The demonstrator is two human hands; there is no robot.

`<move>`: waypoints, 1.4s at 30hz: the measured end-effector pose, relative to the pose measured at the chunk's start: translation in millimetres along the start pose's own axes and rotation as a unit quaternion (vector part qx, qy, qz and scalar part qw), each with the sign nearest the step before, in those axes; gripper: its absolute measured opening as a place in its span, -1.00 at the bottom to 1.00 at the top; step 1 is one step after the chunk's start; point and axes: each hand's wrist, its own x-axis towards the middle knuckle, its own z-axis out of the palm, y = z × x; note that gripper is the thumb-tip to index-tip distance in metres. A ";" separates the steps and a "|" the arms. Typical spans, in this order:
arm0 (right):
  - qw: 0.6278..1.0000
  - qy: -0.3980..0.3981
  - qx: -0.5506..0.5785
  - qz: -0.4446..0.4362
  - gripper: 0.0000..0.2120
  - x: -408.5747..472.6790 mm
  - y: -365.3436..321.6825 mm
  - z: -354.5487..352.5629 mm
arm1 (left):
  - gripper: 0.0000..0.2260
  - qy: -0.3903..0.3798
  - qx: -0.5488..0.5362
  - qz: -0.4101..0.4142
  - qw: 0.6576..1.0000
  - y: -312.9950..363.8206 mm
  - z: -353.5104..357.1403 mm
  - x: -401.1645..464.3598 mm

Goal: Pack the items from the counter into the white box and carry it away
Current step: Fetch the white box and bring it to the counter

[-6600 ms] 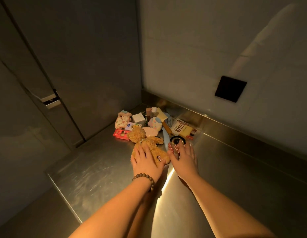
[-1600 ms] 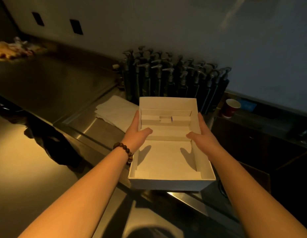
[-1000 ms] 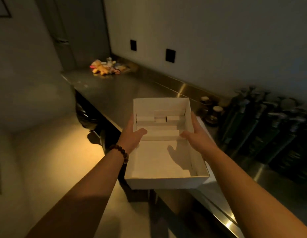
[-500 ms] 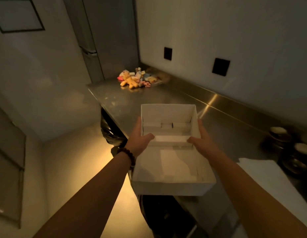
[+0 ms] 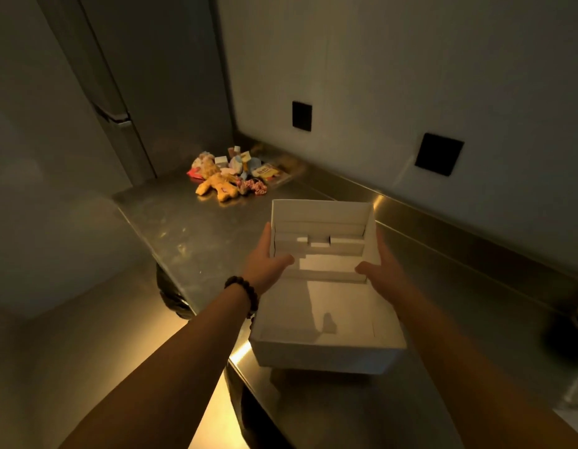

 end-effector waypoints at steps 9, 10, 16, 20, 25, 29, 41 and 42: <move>0.991 0.122 0.009 0.054 -0.38 103.9 0.5 68.8 | -0.23 -0.130 0.049 0.037 0.990 -14.9 -61.7 164.4; 0.988 0.141 0.013 0.063 -0.38 115.3 0.4 81.0 | -0.23 -0.149 0.055 0.044 0.986 -16.7 -71.6 183.5; 0.973 0.200 0.029 0.111 -0.38 180.2 -1.8 164.0 | -0.21 -0.207 0.113 0.033 0.971 -37.9 -138.5 282.3; 0.965 0.222 0.030 0.138 -0.36 217.9 0.2 189.5 | -0.18 -0.241 0.141 0.045 0.959 -45.2 -160.1 330.7; 0.957 0.249 -0.018 0.149 -0.24 252.8 2.4 191.0 | -0.22 -0.275 0.149 0.089 0.946 -36.8 -150.4 381.5; 0.948 0.271 -0.035 0.161 -0.13 281.2 6.4 177.1 | -0.25 -0.301 0.150 0.105 0.936 -26.2 -133.2 419.4; 0.935 0.285 -0.097 0.186 -0.10 339.6 14.1 139.6 | -0.21 -0.317 0.140 0.090 0.934 -7.3 -88.2 483.0; 0.935 0.284 -0.096 0.189 -0.09 339.7 14.1 139.5 | -0.21 -0.319 0.135 0.091 0.934 -8.4 -87.9 484.3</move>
